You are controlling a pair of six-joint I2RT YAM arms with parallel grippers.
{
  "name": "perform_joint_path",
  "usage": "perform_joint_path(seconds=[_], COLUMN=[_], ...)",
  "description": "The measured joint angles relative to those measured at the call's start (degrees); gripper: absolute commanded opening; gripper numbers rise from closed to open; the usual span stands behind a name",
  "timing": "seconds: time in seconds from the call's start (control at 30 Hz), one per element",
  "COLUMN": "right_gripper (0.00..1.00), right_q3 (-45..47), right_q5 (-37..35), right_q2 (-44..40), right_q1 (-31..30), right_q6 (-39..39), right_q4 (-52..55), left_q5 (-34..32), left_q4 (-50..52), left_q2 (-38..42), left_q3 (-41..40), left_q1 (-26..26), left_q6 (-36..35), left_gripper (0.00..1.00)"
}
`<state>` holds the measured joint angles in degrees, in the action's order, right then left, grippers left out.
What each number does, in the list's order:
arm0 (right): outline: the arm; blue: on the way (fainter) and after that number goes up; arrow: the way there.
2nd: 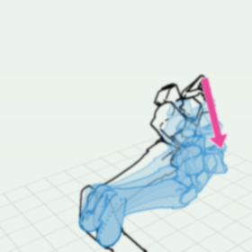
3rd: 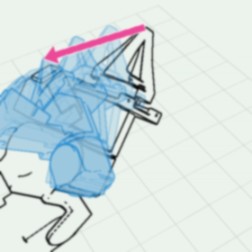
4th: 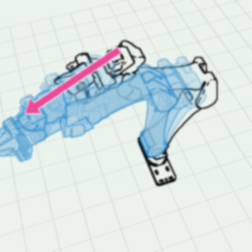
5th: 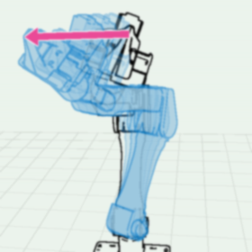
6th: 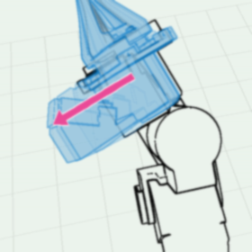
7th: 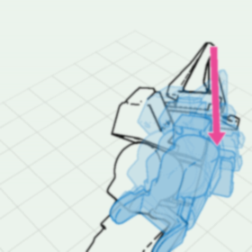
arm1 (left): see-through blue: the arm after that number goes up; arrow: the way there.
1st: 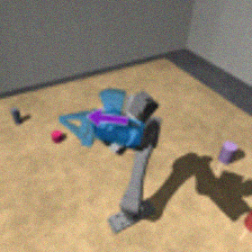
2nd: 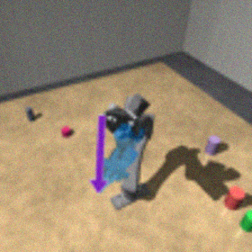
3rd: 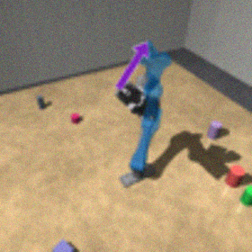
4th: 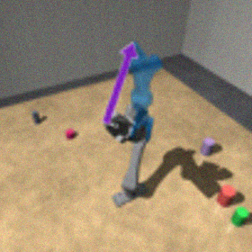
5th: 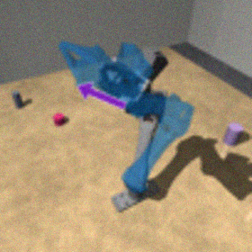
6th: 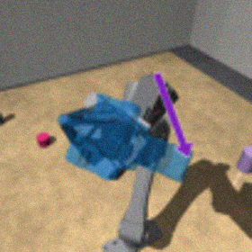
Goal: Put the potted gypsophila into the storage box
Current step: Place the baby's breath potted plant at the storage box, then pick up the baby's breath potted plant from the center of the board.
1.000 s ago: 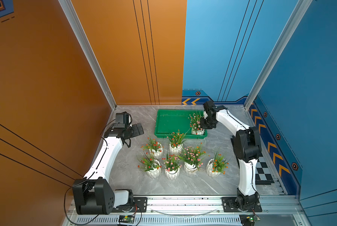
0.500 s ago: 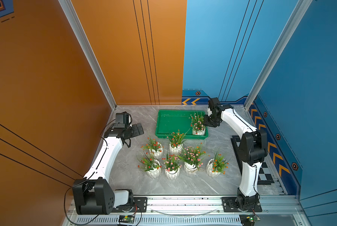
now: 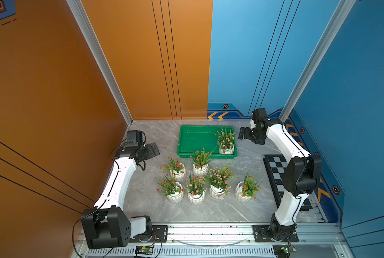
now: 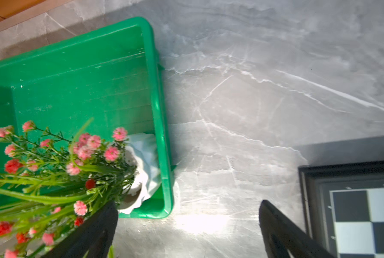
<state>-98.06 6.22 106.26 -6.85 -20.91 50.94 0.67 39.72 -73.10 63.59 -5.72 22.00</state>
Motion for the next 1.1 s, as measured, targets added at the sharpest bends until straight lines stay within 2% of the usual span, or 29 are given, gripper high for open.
perform_joint_path(seconds=[0.17,0.47,0.67,0.93,1.1], right_gripper=[1.00,1.00,1.00,1.00,1.00], right_q3=[3.7,11.1,14.4,15.6,16.1], right_q5=[0.0,0.0,0.0,0.4,1.0], right_q2=[-3.5,-5.7,-7.0,-7.2,-7.2], right_q1=[2.8,4.3,5.1,5.3,5.3], right_q6=[0.0,0.1,0.1,0.1,0.1], right_q4=[0.0,0.0,-0.1,-1.2,-1.8], left_q5=[0.3,3.5,3.5,3.4,3.5], left_q4=[2.0,4.2,5.6,6.0,5.9], left_q2=[0.0,2.2,3.4,1.4,-0.9], left_q3=[-2.6,-11.2,-15.0,-14.2,-12.5], left_q1=[-4.6,-3.7,1.0,8.9,11.8], left_q6=[3.1,5.0,7.2,9.9,11.6], left_gripper=[0.98,0.99,0.97,0.95,0.92])
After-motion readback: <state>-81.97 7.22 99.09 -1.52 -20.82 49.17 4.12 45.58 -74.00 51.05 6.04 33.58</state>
